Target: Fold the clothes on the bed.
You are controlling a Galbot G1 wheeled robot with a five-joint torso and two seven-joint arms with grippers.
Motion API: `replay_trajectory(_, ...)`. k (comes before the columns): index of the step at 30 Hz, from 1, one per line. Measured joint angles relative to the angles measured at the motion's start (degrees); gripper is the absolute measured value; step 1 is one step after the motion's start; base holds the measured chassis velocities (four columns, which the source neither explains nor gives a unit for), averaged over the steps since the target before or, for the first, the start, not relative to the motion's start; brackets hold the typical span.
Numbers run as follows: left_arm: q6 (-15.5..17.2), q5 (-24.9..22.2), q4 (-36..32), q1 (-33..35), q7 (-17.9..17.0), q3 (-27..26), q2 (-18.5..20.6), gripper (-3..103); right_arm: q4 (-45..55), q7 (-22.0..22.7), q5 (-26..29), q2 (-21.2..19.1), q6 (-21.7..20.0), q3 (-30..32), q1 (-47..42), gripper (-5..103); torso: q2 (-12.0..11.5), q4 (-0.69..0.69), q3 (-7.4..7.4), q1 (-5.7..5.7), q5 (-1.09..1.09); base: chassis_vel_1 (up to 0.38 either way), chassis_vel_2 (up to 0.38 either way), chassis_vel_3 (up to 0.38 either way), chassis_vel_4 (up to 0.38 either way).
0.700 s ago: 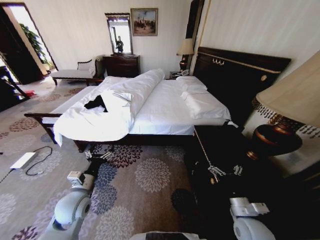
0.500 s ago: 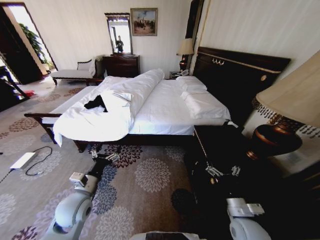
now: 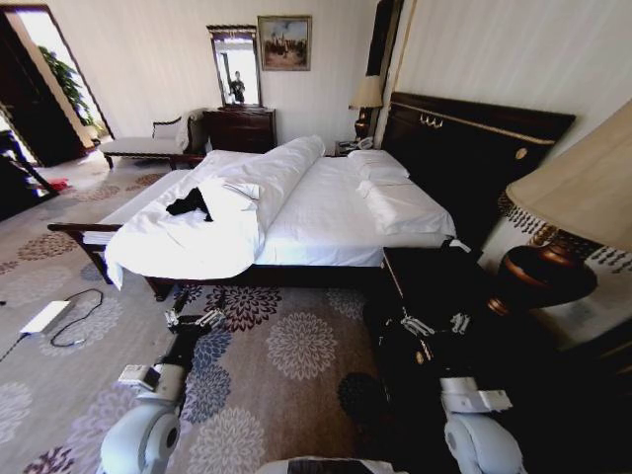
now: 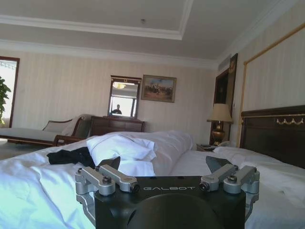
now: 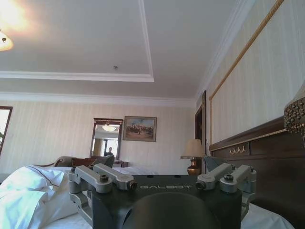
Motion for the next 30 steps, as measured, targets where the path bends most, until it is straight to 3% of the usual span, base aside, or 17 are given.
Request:
replay_trajectory(11, 0.37, 0.92, -1.58, 1.83, -0.53, -0.99, -1.53, 100, 0.20, -3.38, 4.47, -1.32, 0.34, 0.26, 0.17, 100, 0.00, 0.00, 0.00, 0.00, 0.00, 0.000, 0.000, 0.000, 0.000)
replay_trajectory(30, -1.74, 0.35, -2.68, 3.95, -0.57, -1.83, -1.35, 100, 0.23, -3.80, 2.02, 1.63, 0.50, -2.31, -0.01, 100, 0.00, 0.00, 0.00, 0.00, -0.01, -0.013, 0.011, 0.014, -0.015)
